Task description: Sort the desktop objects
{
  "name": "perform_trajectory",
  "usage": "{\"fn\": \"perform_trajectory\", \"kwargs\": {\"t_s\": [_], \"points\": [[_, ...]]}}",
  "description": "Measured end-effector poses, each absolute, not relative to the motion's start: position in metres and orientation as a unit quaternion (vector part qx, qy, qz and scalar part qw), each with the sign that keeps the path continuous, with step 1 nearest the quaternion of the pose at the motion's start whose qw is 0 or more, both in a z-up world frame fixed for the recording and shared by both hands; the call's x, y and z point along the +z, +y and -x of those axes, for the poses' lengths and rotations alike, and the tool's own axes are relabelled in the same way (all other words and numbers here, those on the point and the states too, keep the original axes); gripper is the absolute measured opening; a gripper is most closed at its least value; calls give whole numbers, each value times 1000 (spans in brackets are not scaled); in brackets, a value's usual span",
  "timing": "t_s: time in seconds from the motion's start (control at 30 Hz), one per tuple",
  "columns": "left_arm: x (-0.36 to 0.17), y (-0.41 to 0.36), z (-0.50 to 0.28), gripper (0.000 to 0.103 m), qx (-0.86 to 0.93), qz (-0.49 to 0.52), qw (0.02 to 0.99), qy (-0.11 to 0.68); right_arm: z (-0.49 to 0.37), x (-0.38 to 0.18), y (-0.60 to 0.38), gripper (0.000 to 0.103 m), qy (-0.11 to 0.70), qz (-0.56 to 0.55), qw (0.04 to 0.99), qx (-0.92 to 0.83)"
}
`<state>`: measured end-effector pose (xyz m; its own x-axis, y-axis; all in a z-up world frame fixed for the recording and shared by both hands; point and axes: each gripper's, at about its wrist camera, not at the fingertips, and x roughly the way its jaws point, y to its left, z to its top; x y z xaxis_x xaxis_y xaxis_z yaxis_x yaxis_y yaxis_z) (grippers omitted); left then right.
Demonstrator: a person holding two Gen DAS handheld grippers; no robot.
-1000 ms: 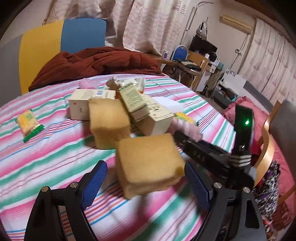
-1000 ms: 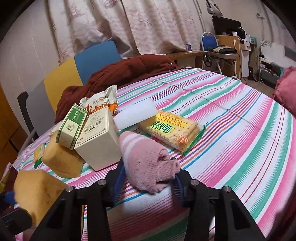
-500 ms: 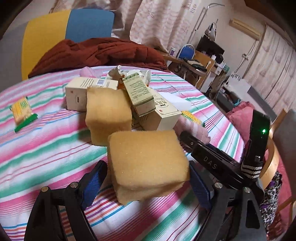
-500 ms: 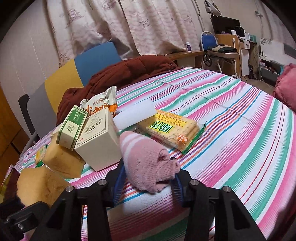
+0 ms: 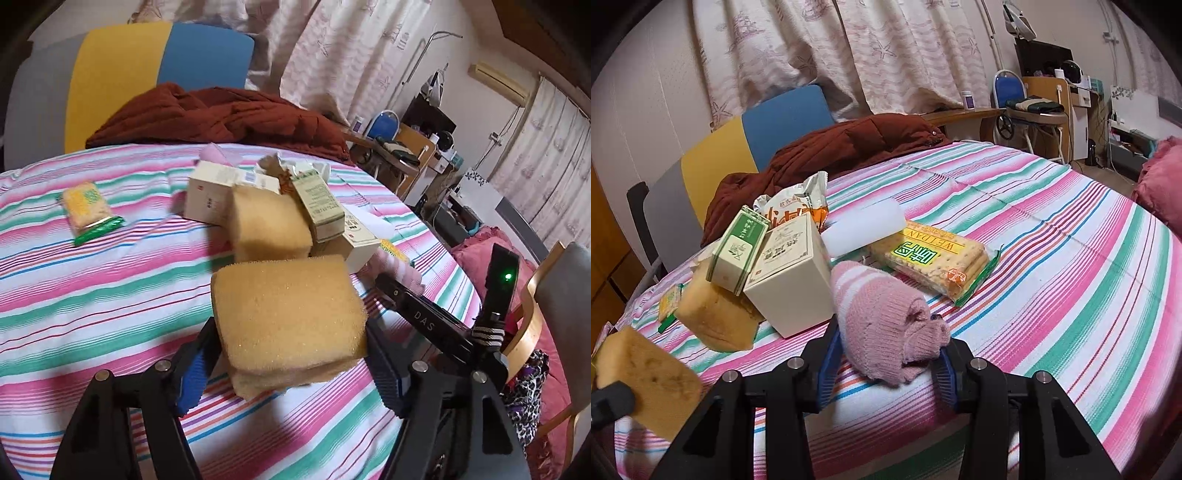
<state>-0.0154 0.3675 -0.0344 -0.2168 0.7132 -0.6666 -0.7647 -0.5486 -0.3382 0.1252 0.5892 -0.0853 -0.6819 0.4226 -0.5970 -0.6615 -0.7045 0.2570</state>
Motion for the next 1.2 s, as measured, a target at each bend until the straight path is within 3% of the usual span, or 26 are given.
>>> {"fn": "perform_trajectory", "kwargs": {"t_s": [0.67, 0.97, 1.2], "points": [[-40, 291, 19, 76, 799, 399, 449, 22, -128, -61, 484, 45, 225, 262, 189, 920], [0, 221, 12, 76, 827, 354, 437, -8, -90, -43, 416, 35, 200, 268, 95, 938], [16, 154, 32, 76, 859, 334, 386, -47, -61, -32, 366, 35, 182, 269, 35, 945]]}}
